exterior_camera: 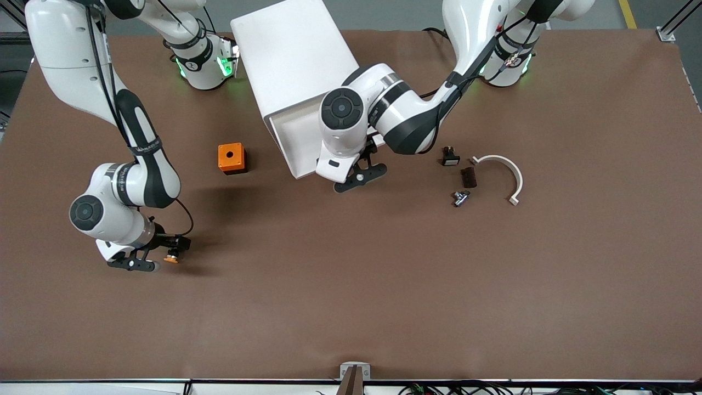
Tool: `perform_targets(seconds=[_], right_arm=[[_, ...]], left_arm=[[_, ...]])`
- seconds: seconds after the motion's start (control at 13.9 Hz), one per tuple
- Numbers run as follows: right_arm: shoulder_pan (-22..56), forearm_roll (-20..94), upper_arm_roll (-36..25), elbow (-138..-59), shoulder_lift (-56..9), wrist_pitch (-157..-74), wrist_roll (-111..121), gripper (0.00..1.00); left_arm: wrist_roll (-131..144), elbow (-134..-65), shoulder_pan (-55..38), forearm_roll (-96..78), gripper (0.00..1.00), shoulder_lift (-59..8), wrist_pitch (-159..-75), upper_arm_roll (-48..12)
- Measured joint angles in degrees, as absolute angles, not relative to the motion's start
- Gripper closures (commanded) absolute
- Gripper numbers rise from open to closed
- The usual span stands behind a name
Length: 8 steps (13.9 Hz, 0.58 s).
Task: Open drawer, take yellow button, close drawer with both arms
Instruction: 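Set the button on the table while the left gripper pushes the drawer, then push the drawer shut with the left gripper while the right gripper withdraws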
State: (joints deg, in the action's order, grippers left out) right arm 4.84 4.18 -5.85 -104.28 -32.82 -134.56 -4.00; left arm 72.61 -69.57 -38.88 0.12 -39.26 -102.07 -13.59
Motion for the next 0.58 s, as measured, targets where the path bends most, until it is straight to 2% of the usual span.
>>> perform_targets(seconds=[0.36, 0.58], right_arm=[[4.8, 4.2, -6.0, -98.9, -22.7, -112.0, -1.2, 0.00], [4.7, 3.6, -6.0, -96.9, -16.2, -101.9, -0.6, 0.00]], left_arm=[[76.7, -71.1, -42.2, -0.1, 0.00, -39.3, -102.0, -13.8], [77.9, -71.6, -44.0, -2.4, 0.00, -39.3, -102.0, -13.9]])
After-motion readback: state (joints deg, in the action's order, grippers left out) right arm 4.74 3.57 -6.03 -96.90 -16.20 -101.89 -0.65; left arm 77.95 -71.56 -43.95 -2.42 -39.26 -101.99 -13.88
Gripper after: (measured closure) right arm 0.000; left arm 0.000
